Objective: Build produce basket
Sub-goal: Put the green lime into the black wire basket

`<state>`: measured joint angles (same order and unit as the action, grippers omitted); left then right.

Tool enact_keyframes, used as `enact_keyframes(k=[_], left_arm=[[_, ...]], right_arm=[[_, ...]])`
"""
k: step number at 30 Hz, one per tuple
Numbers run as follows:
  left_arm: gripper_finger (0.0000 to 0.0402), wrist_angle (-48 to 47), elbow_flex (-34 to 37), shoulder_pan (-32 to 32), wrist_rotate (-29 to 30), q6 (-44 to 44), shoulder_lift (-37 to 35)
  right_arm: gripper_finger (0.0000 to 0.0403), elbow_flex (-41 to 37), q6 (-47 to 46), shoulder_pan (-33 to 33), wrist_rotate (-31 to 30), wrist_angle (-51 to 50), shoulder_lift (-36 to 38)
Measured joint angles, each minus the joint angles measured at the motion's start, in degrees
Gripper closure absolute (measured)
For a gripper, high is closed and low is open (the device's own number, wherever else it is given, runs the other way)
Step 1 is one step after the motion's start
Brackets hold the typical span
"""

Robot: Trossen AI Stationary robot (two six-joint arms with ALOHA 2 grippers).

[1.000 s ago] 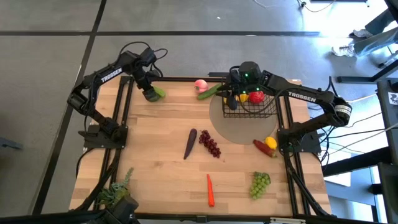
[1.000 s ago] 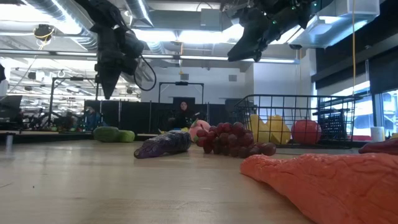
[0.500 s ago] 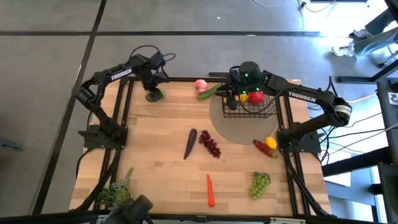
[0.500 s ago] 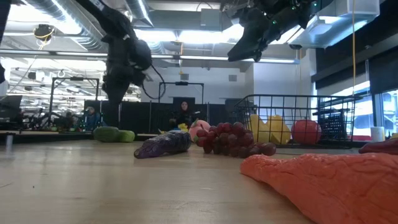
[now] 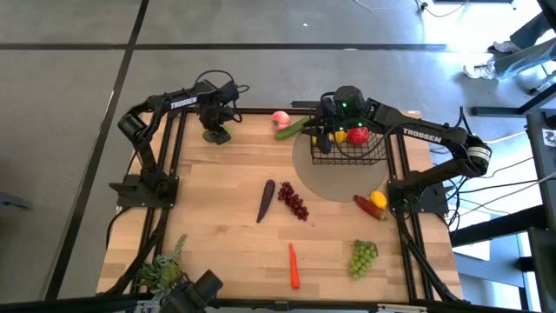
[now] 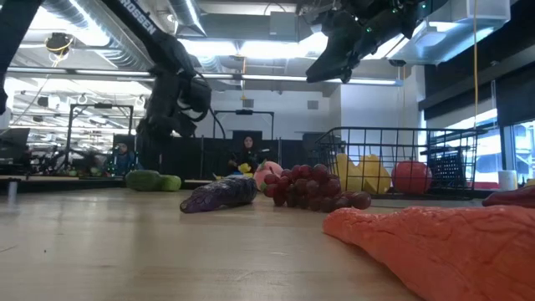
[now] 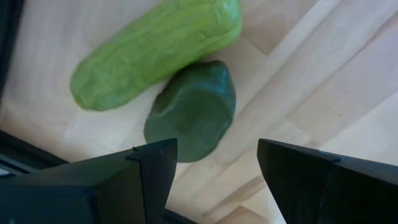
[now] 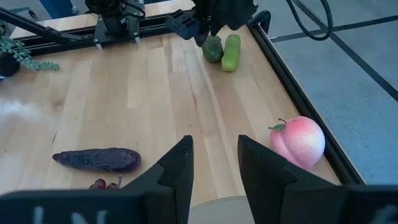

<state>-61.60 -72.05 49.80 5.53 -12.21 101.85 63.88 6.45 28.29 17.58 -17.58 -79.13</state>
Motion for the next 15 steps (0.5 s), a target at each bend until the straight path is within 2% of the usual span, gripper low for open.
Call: enact_keyframes(k=[11, 15], left_arm=[[0.0189, 2.22, 0.07, 0.0, 1.29, -7.17, 0.0], [0.0189, 4.98, 2.2, 0.03, 1.09, -7.57, -0.03]], right_arm=[[0.0285, 0.0, 0.01, 0.0, 0.0, 0.0, 0.0], [0.0285, 0.0, 0.0, 0.0, 0.0, 0.0, 0.0]])
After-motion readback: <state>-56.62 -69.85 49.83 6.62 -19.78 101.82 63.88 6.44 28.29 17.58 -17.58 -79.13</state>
